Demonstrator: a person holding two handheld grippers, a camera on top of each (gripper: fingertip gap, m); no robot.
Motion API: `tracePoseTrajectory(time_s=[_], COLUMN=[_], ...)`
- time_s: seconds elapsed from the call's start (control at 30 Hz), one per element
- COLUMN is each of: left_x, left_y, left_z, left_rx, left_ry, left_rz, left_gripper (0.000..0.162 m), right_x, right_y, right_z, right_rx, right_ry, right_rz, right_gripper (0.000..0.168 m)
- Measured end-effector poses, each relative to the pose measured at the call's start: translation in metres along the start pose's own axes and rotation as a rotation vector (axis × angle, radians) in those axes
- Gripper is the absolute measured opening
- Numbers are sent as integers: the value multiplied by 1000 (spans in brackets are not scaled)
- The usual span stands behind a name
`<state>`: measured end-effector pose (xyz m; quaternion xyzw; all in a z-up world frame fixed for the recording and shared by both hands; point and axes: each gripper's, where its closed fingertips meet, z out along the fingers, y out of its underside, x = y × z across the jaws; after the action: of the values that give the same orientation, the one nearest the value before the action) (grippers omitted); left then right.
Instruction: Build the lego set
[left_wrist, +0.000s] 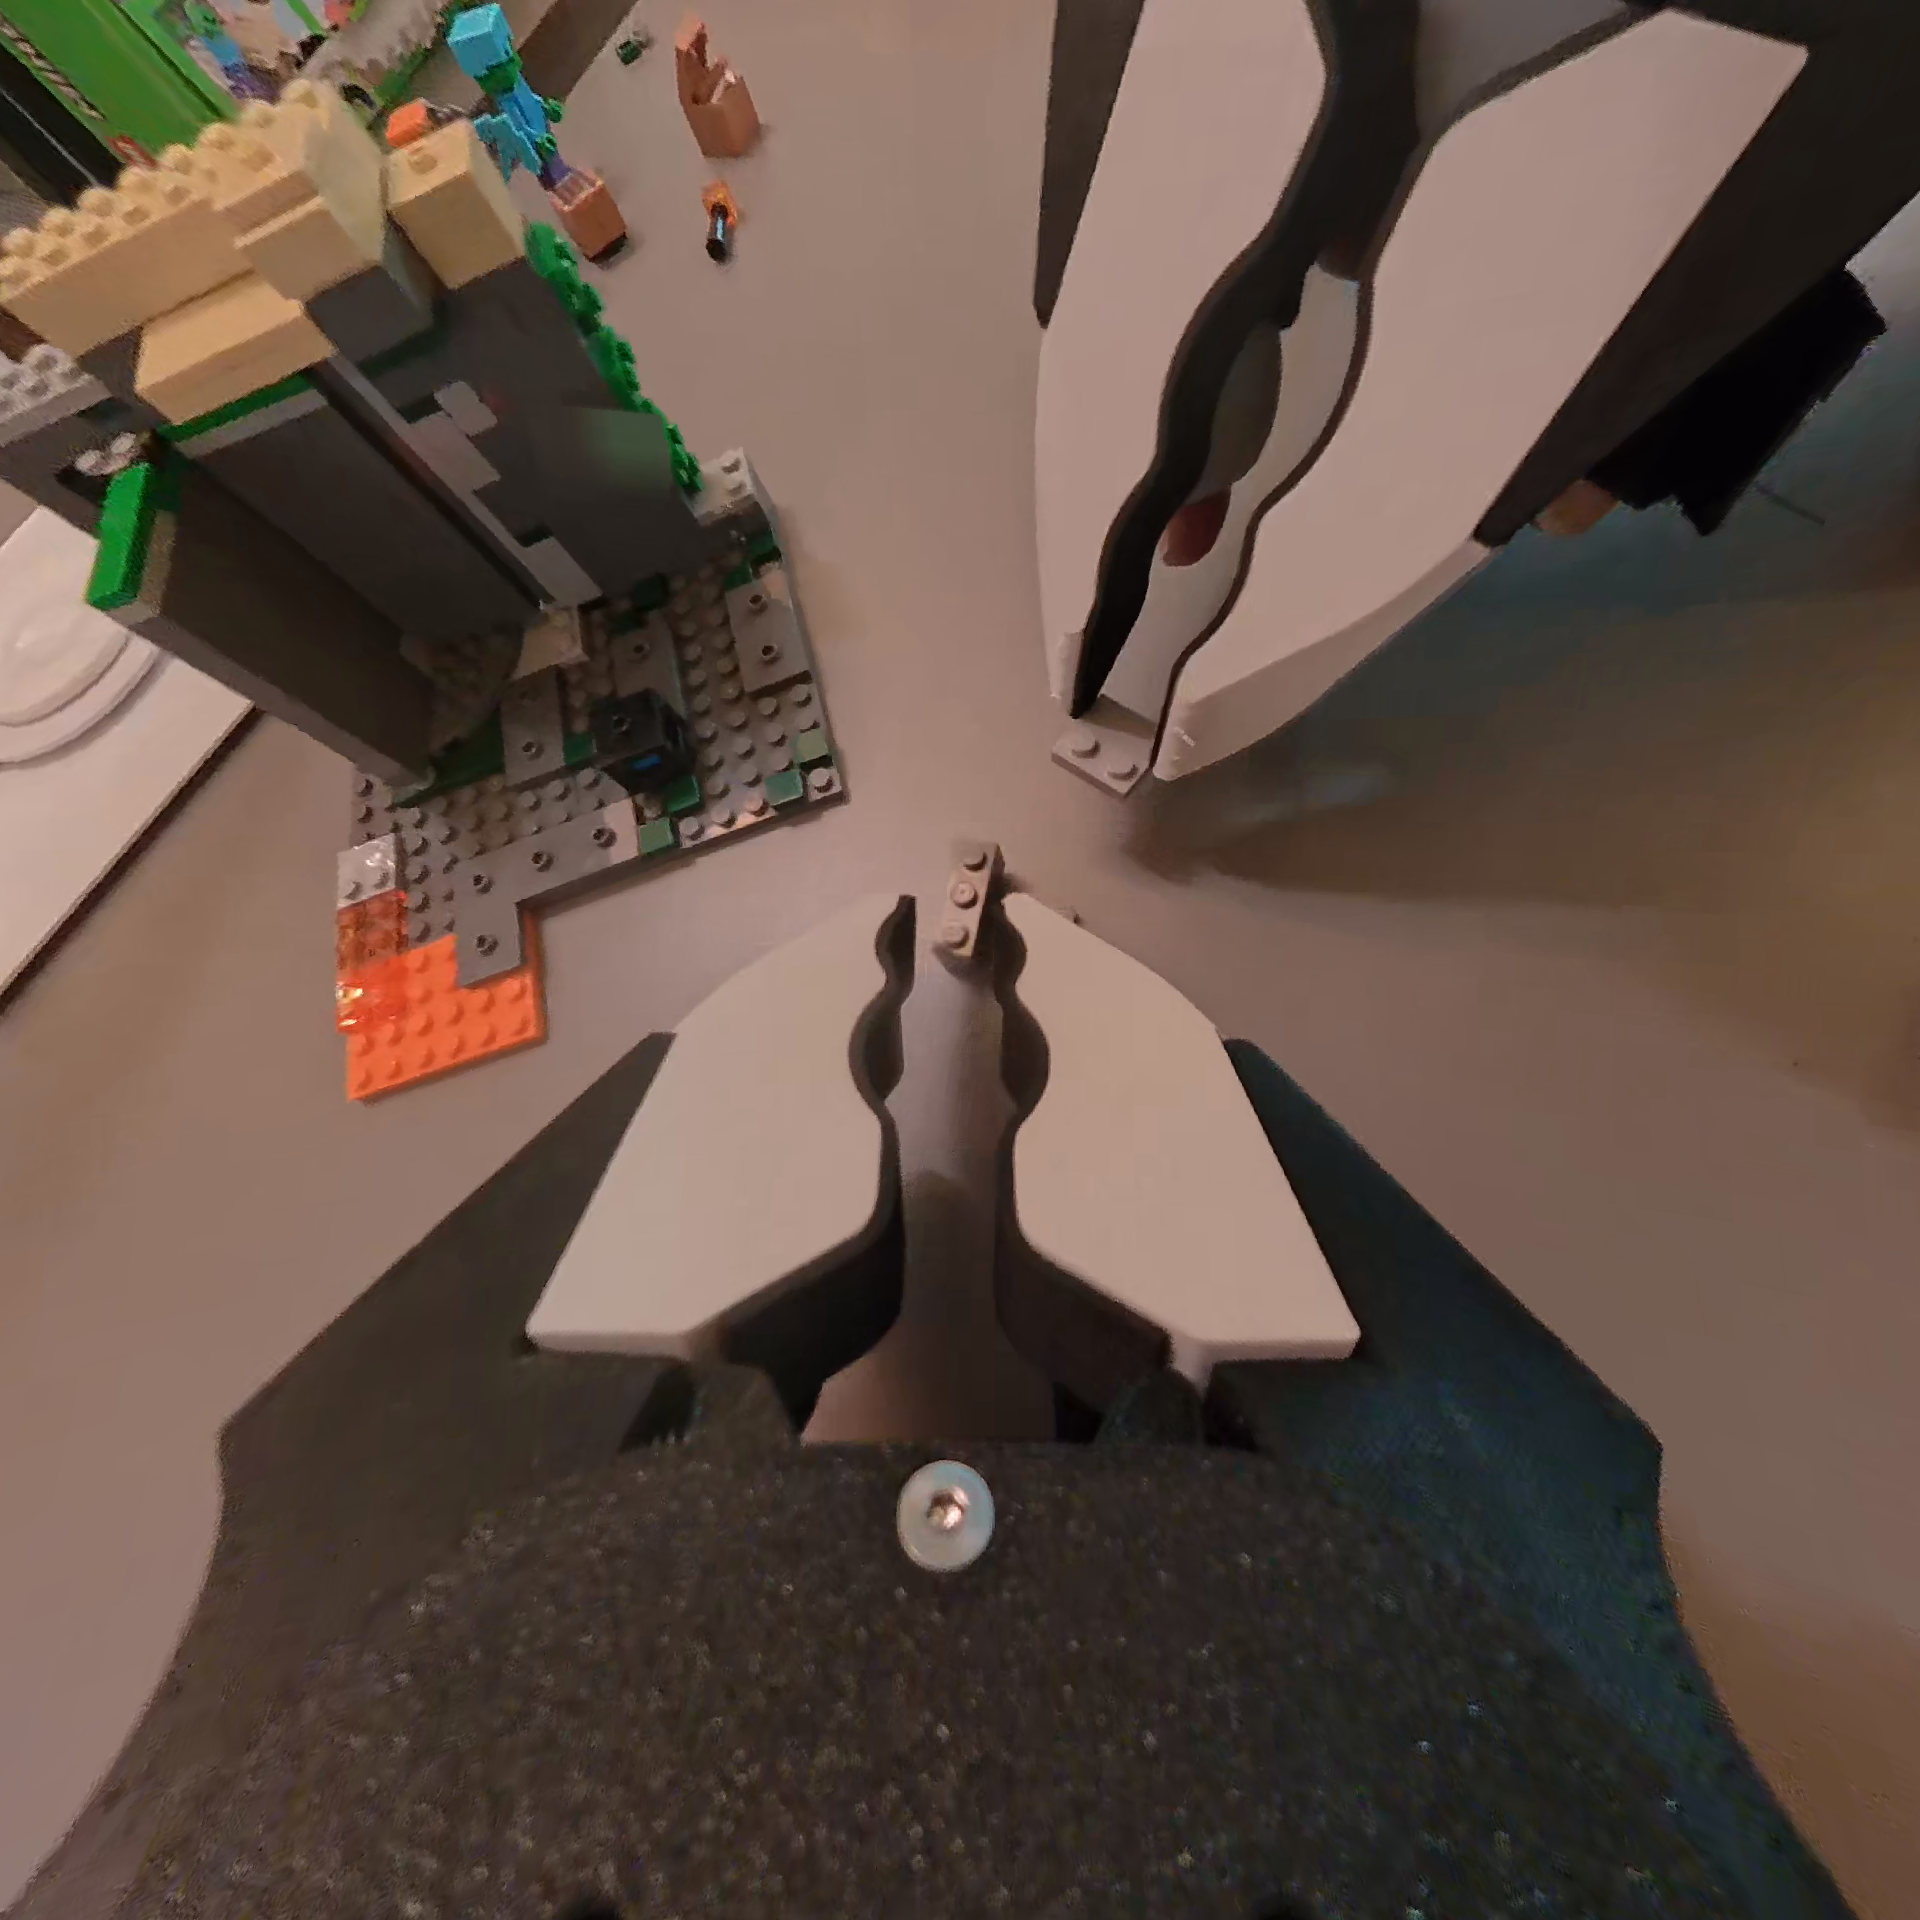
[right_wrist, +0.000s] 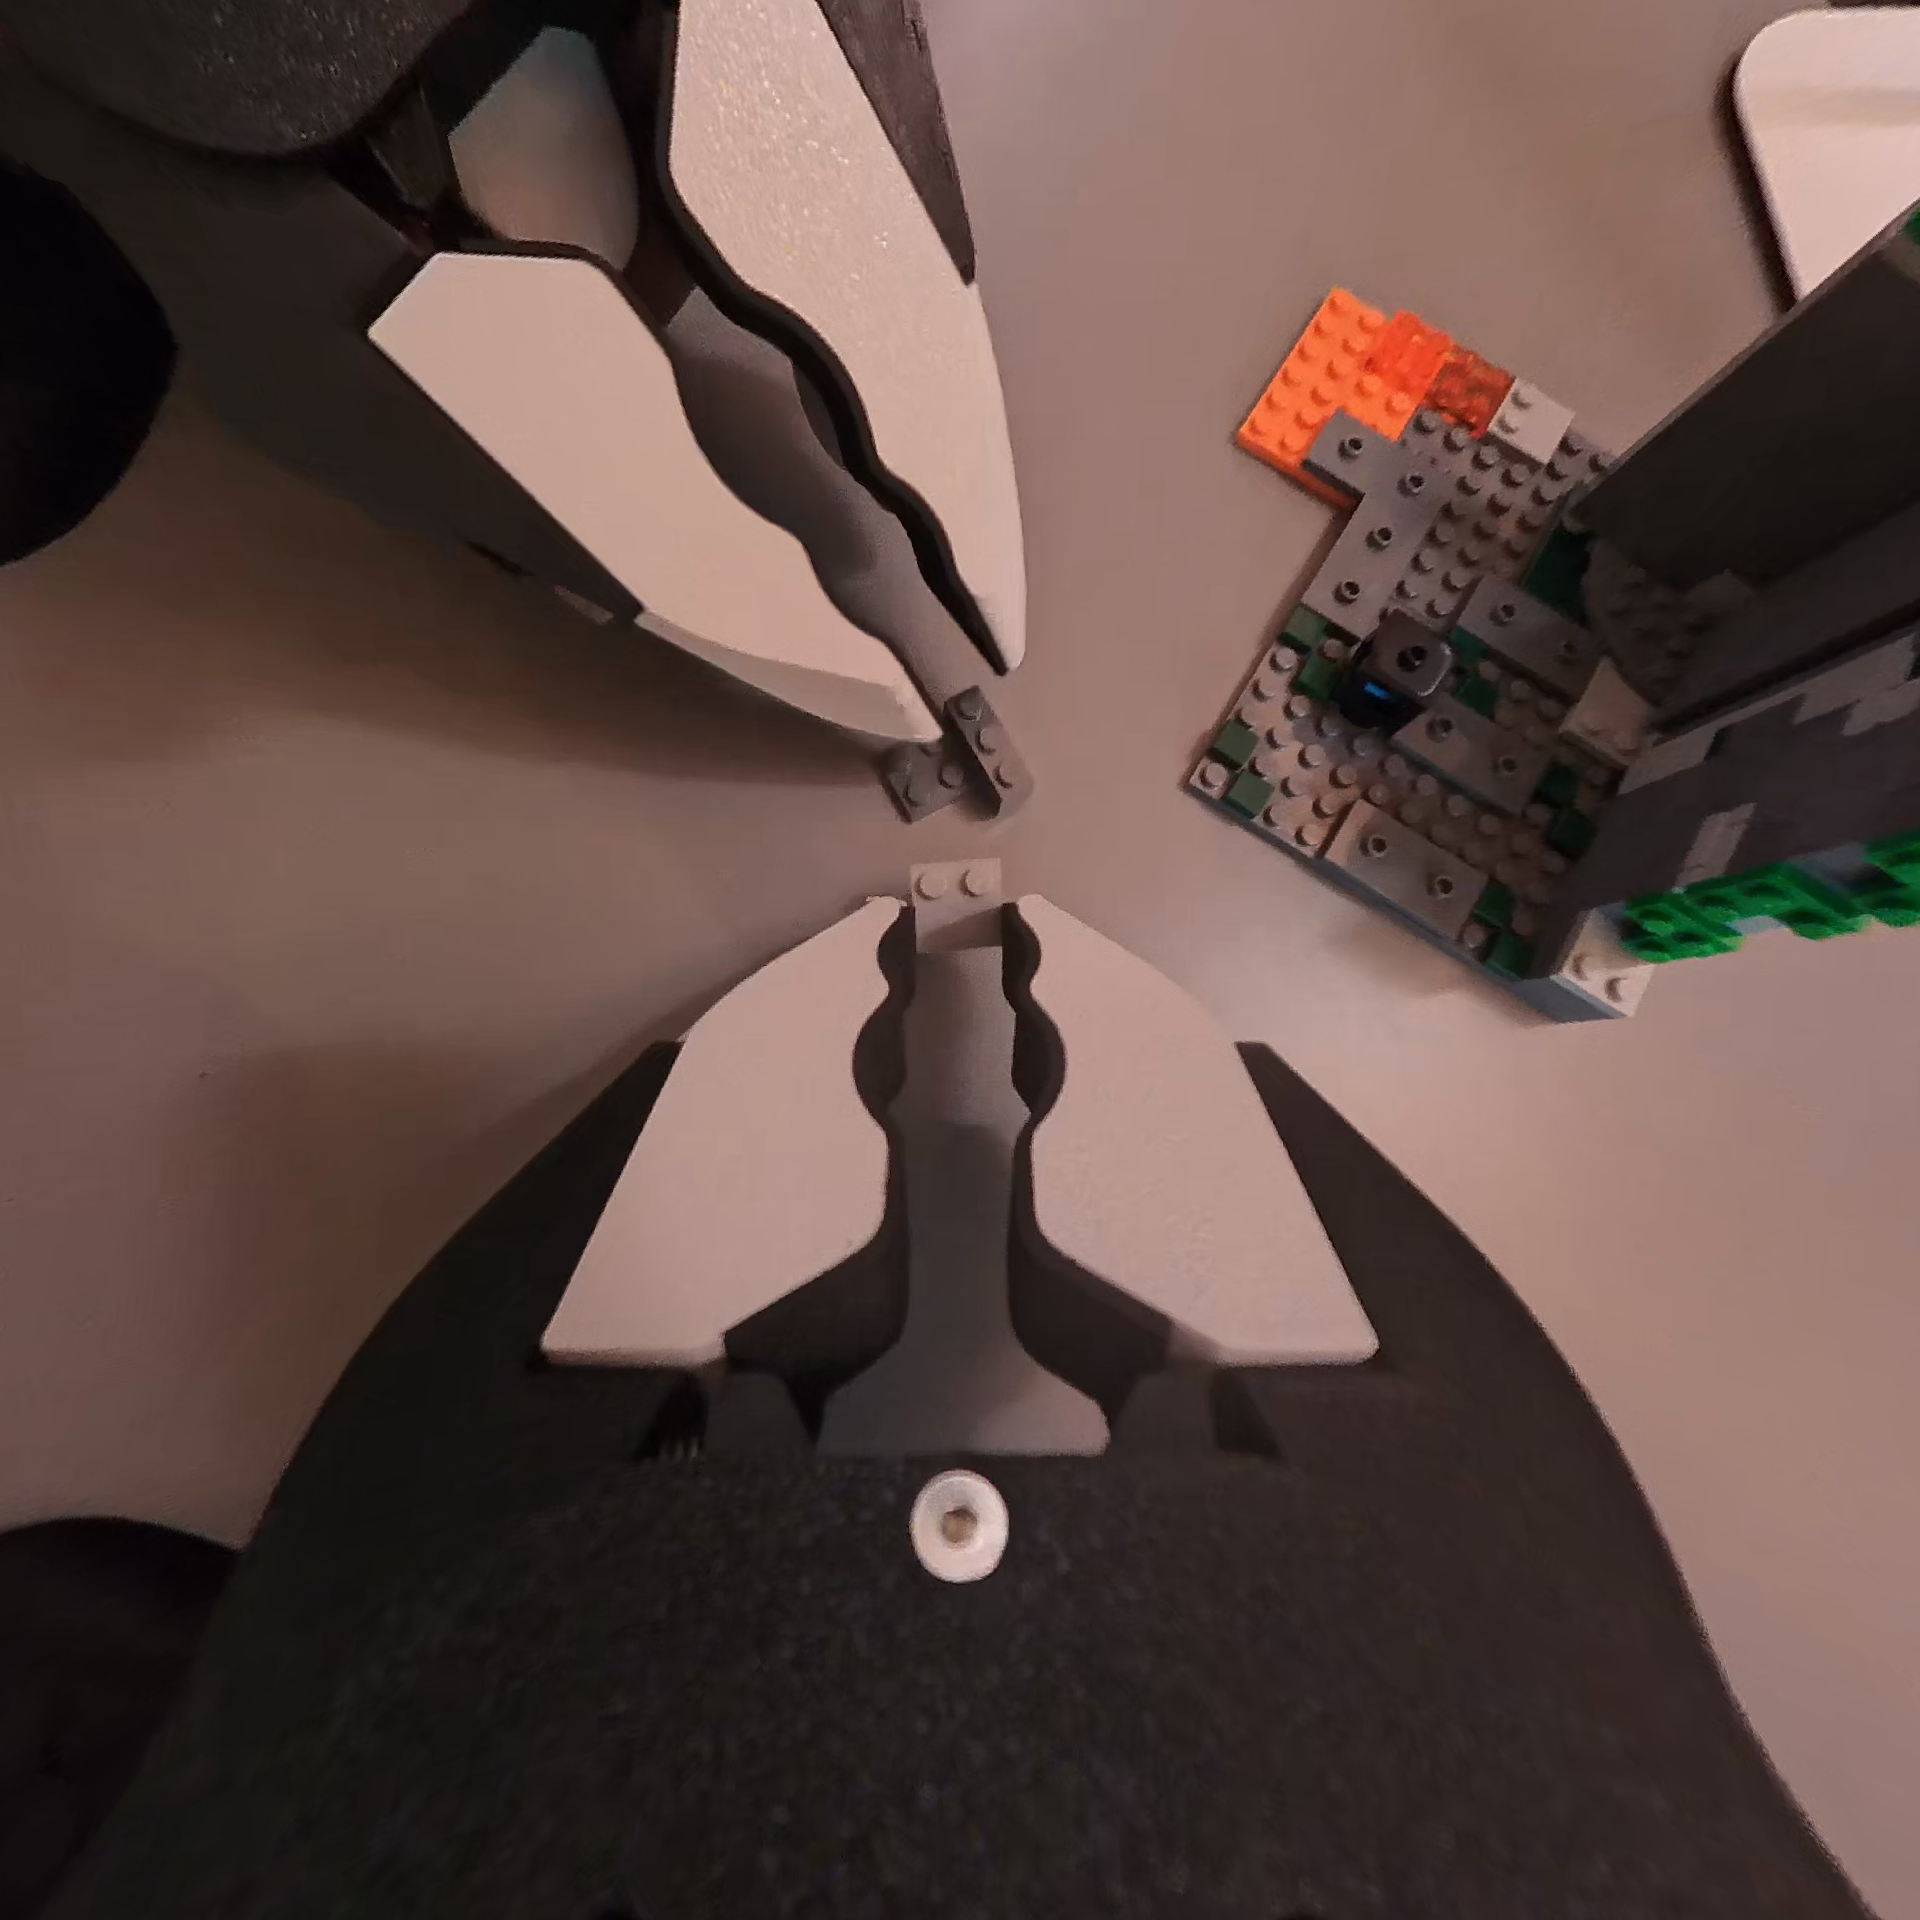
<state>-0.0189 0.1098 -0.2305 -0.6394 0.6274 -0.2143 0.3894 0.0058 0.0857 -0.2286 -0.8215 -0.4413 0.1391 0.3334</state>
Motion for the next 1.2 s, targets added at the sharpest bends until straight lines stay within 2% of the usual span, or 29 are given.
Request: tracePoseTrajectory(time_s=[0.27, 0.67, 0.87, 1.2], left_x=[-16, 2, 4, 3], left_y=[4, 10, 11, 12], left_z=[-8, 3, 4, 4], left_rx=[13, -16, -22, -16], left_ry=[-40, 48, 64, 65], left_rz=[-35, 38, 52, 70], left_gripper=[12, 17, 8, 8], right_x=[-9, -10, -9, -7], right_y=[-6, -11, -11, -16], right_z=[4, 19, 23, 26], right_rx=[-2, -59, -89, -116], right_ry=[-19, -24, -40, -62], right_rz=[-66, -127, -156, -191], right_gripper=[15, 15, 15, 15])
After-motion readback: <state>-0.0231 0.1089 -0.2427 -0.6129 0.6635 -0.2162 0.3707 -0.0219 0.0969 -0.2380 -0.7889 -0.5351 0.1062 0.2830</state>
